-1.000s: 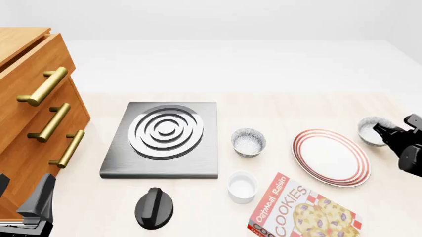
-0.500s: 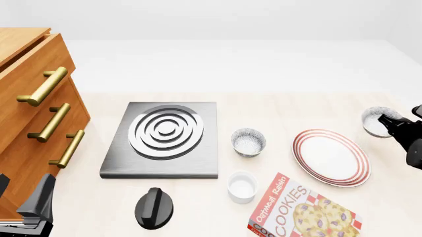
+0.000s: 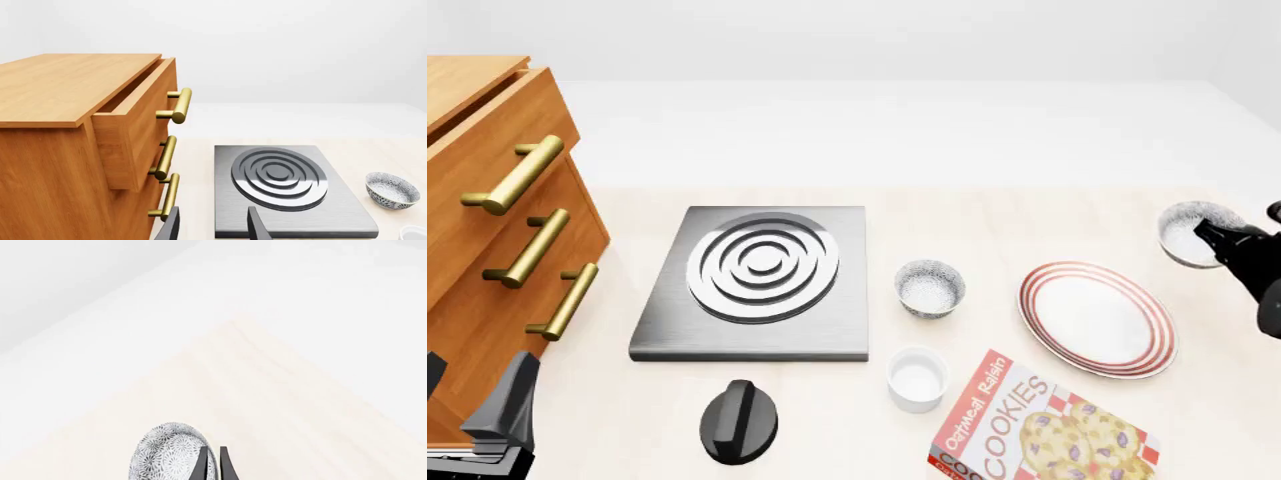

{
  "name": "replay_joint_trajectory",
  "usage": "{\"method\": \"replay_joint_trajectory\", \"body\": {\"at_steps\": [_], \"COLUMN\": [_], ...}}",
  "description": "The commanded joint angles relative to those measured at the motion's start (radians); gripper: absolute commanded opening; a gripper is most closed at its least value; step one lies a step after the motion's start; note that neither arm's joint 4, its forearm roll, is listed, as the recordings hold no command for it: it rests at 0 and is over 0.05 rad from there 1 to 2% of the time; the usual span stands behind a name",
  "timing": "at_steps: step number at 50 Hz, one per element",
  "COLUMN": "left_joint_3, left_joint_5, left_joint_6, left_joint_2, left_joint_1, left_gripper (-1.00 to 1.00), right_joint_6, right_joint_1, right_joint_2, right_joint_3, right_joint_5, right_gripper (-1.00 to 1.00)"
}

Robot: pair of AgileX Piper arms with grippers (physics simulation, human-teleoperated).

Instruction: Pick the akita bowl next to the plate and place it on the plate.

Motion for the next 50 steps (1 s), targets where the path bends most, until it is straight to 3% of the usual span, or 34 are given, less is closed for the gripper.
{"method": "replay_joint_trajectory", "body": {"at_steps": [1,50], "left_joint_3": [0.000,0.000], "left_joint_5": [0.000,0.000], "left_joint_6": [0.000,0.000], "left_joint_2": [0.000,0.000], "left_joint_1": [0.000,0.000], "left_gripper": [1.00,1.00], "right_joint_6": [0.001,-0.022], "right_joint_1": [0.014,0.102], "right_joint_2": [-0.061,-0.258], "right_joint_3": [0.027,0.160], "right_joint_5": [0.009,0.026], "right_gripper": [-1.00,-1.00]}}
